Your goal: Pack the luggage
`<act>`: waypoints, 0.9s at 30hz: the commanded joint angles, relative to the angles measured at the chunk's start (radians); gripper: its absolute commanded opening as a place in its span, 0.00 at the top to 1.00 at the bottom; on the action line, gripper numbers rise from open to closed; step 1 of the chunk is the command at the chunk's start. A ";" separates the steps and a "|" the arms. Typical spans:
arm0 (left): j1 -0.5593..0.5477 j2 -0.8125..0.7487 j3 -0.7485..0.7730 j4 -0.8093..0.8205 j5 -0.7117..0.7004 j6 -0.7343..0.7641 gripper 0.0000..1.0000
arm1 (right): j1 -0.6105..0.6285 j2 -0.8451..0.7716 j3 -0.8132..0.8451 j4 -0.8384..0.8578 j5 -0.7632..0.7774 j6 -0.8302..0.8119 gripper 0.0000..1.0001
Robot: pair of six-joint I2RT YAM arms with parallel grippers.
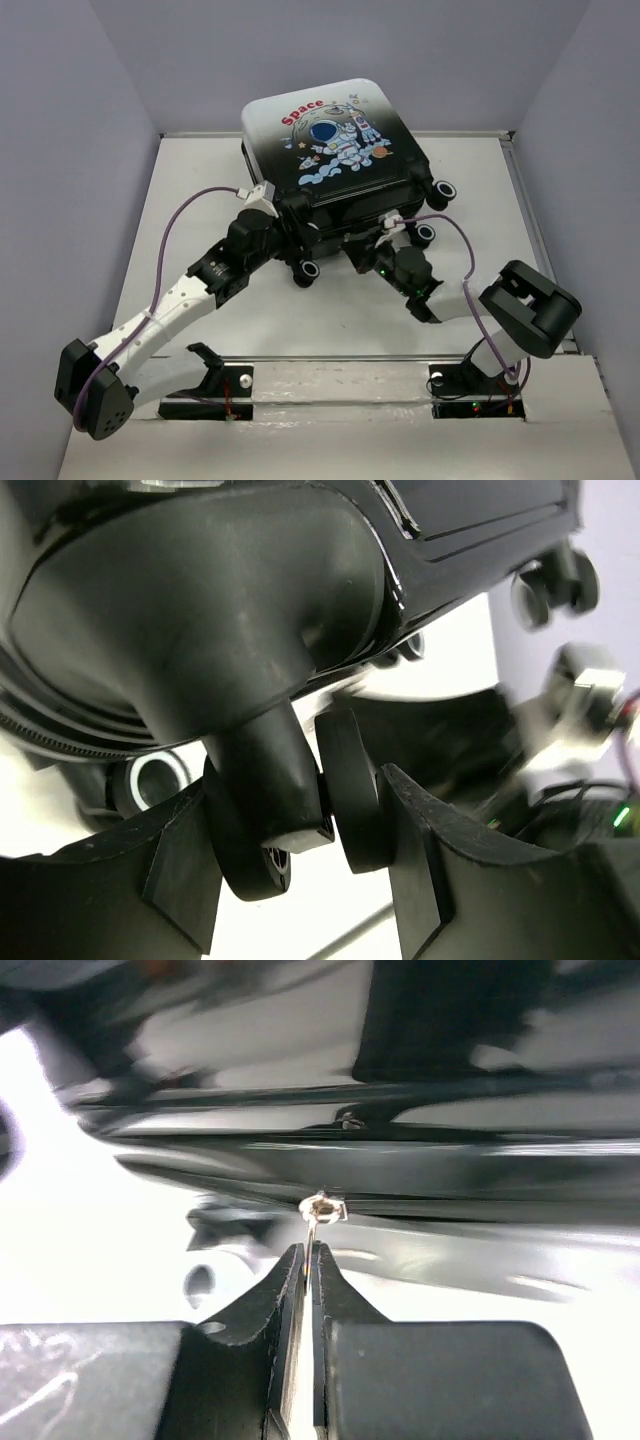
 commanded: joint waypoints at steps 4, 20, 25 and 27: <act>-0.034 0.084 0.273 0.467 0.291 0.028 0.94 | 0.379 0.100 0.148 0.062 0.042 0.009 0.93; -0.031 -0.016 0.113 0.625 0.273 -0.189 0.94 | 0.520 0.442 0.423 0.376 0.061 0.277 0.86; -0.028 -0.083 -0.038 0.610 0.216 -0.170 0.93 | 0.520 0.246 0.163 0.204 0.199 0.220 0.22; -0.023 -0.094 -0.069 0.593 0.201 -0.161 0.85 | 0.520 0.146 0.121 0.040 0.221 0.196 0.14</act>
